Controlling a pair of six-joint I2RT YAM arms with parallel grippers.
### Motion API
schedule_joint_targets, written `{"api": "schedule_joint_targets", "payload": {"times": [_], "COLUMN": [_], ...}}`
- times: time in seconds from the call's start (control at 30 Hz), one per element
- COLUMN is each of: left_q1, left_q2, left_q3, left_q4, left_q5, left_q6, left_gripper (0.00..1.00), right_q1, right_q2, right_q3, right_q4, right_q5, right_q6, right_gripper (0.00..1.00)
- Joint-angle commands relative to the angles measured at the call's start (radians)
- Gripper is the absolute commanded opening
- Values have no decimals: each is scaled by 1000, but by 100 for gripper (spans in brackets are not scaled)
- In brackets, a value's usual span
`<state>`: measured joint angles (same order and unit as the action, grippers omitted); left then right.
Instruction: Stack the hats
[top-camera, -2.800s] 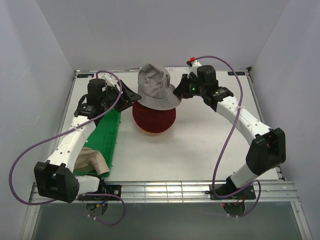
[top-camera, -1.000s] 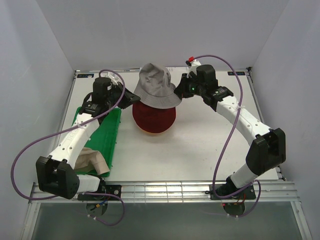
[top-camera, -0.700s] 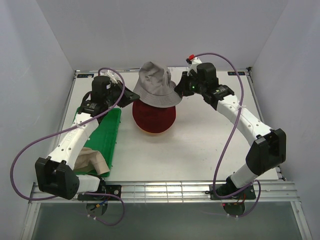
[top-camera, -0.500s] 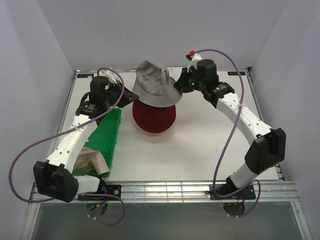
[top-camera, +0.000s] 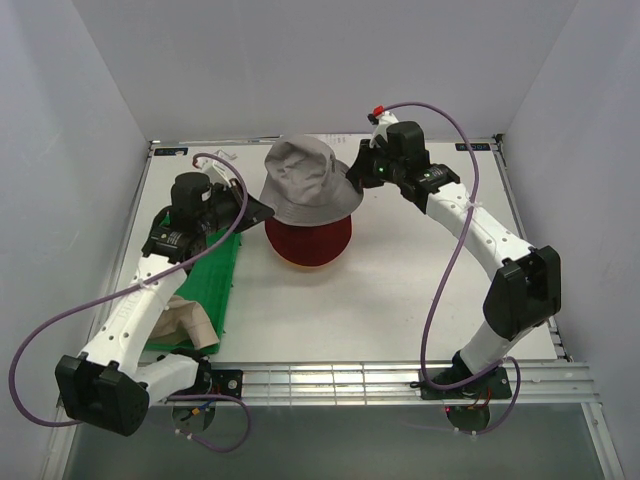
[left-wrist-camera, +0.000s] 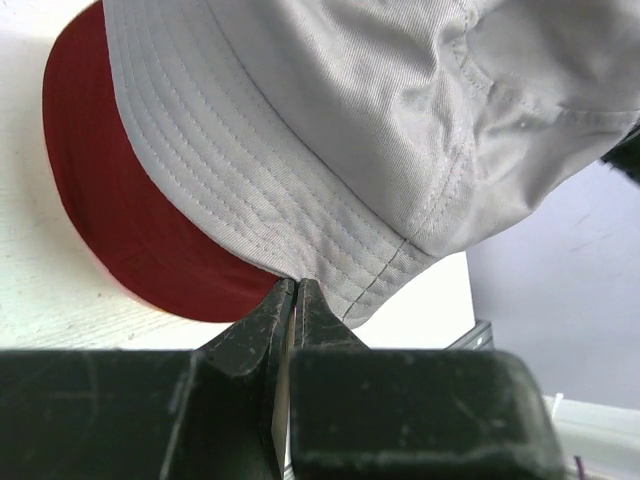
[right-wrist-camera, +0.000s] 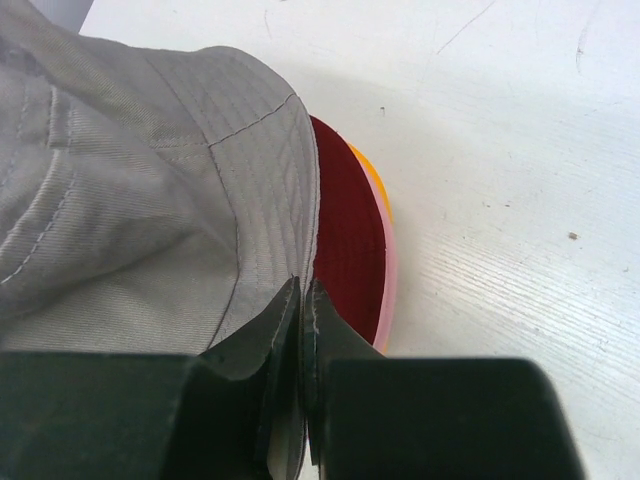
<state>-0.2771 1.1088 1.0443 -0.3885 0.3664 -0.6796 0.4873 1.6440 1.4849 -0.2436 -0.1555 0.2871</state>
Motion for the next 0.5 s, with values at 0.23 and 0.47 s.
{"api": "schedule_joint_targets", "payload": {"times": [0.23, 0.47], "left_q1": [-4, -4], "left_q2": [-50, -52], "left_q3": [-96, -141], "left_q4": [20, 16], "left_q5": [74, 72], "left_q6": [80, 97], "left_gripper": [0, 0], "right_q1": [-10, -10], "right_q2": [4, 11], "right_q3": [-15, -58], "right_q4": [47, 56], "right_q5": [5, -10], "right_q6": [29, 41], "right_gripper": [8, 8]}}
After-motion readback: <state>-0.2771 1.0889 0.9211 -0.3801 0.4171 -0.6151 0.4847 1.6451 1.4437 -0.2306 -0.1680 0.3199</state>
